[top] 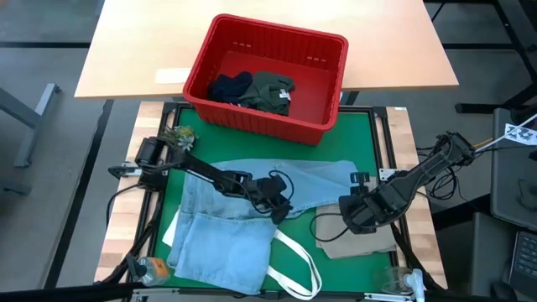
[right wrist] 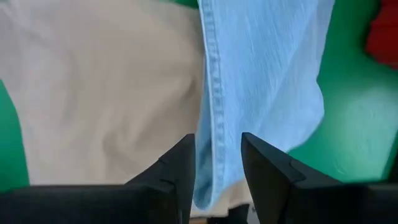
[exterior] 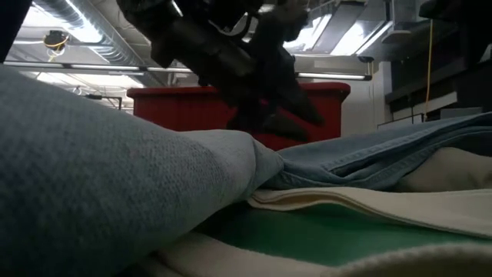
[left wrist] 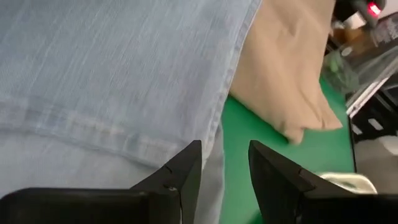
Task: Fold Laundry from Bin
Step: Fold the light blue pants
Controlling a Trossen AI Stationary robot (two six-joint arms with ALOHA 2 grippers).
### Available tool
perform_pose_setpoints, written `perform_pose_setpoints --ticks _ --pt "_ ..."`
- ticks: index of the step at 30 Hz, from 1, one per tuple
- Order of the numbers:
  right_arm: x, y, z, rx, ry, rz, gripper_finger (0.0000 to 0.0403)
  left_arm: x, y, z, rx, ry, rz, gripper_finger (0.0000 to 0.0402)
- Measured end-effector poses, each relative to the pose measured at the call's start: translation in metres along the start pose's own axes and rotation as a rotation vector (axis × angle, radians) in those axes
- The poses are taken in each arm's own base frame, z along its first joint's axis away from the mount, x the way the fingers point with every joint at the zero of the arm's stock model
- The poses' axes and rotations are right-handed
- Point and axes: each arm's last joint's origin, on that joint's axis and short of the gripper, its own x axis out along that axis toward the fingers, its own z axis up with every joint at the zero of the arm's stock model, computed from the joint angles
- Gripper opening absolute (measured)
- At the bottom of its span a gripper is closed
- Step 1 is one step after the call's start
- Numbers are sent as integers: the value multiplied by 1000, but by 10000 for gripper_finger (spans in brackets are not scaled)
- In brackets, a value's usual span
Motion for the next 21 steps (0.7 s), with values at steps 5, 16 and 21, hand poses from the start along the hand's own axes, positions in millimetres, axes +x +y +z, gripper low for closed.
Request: perform_pose_setpoints --ticks 5,16,21 --pt "0 1 3 -1 -26 14 129 11 2 -12 121 -10 28 127" --pt "0 2 4 2 -36 19 129 22 1 -21 373 -82 77 127" --pt "0 2 4 3 -41 22 129 27 3 -27 382 -63 72 128"
